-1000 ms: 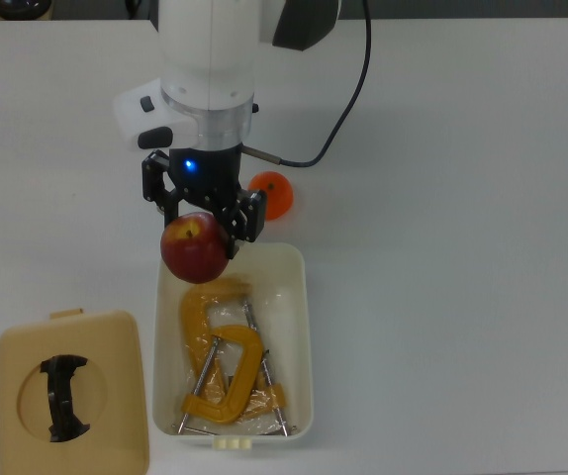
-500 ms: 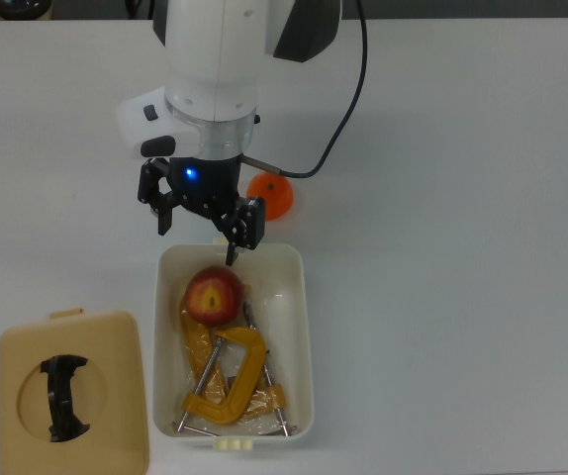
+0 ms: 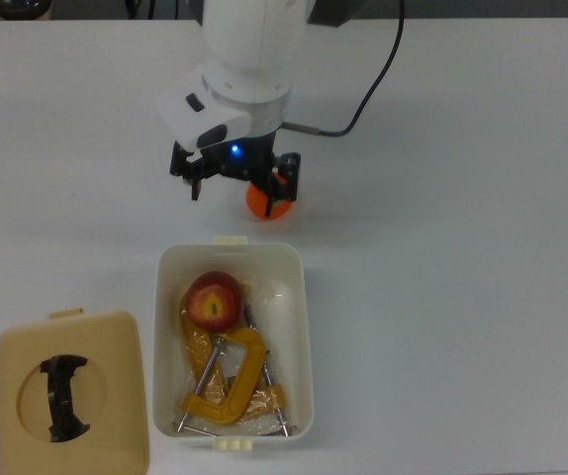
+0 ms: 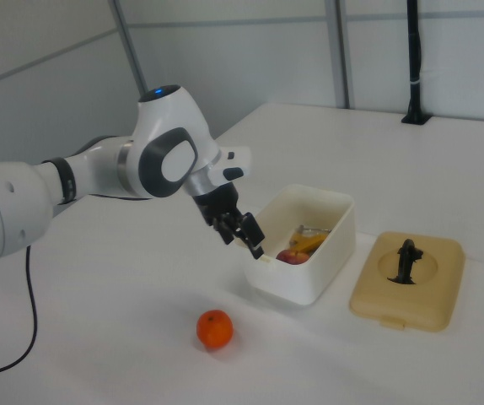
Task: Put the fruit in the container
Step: 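Move the gripper to the orange mandarin and lower onto it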
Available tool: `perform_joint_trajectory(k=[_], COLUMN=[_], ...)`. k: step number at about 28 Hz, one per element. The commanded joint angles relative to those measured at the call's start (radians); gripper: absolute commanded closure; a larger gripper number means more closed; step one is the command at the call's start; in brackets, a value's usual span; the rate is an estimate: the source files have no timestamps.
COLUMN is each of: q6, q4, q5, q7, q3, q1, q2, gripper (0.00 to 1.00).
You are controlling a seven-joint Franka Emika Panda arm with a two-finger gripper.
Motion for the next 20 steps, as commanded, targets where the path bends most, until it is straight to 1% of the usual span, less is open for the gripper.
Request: perform_joint_trajectory(k=[1, 2, 3, 7, 9, 13, 17, 20], q6=[-0.034, -0.034, -0.037, -0.034, -0.030, -0.016, 0.027, 0.065], q4=[-0.130, -0.142, -0.164, -0.199, -0.230, -0.271, -0.307, -0.336], q5=[0.003, 0.001, -0.001, -0.016, -0.027, -0.054, -0.060, -0.079], q7=[-0.057, -0.058, -0.057, -0.055, -0.054, -0.046, -0.044, -0.029], q3=[0.035, 0.041, 0.057, 0.084, 0.100, 0.117, 0.123, 0.123], q1=[-0.001, -0.001, 0.000, 0.000, 0.002, 0.006, 0.006, 0.006], q2=[-0.094, -0.098, -0.099, -0.096, -0.096, -0.096, -0.093, -0.085], gripper=[0.00, 0.00, 0.00, 0.00, 0.00, 0.00, 0.00, 0.00])
